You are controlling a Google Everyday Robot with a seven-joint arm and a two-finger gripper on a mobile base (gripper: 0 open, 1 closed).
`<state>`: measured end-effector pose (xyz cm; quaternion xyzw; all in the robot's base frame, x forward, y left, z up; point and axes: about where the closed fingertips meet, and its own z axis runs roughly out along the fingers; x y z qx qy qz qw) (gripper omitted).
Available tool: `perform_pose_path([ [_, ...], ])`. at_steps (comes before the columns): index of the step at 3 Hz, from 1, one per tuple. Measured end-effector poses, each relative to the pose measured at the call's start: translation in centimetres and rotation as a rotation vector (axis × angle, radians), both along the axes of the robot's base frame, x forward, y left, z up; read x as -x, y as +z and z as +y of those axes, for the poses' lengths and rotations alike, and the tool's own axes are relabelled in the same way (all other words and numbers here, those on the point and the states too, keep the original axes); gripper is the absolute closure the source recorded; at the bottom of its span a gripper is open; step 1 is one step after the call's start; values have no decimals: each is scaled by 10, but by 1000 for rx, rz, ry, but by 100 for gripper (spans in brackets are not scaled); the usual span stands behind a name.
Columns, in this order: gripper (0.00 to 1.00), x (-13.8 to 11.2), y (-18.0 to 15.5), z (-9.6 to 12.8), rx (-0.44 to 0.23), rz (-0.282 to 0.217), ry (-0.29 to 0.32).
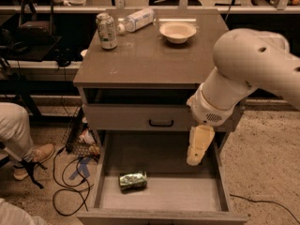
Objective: Pick green can from middle drawer and place on counter
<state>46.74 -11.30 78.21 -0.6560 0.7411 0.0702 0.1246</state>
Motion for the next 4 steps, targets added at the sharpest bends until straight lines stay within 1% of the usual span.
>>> perform_pose_path([
  [1,0,7,-66,16,-17,93,8],
  [2,0,7,-66,16,-17,93,8],
  [3,0,5,-97,27,-5,111,6],
  [4,0,-1,-154,52,-11,136,15],
])
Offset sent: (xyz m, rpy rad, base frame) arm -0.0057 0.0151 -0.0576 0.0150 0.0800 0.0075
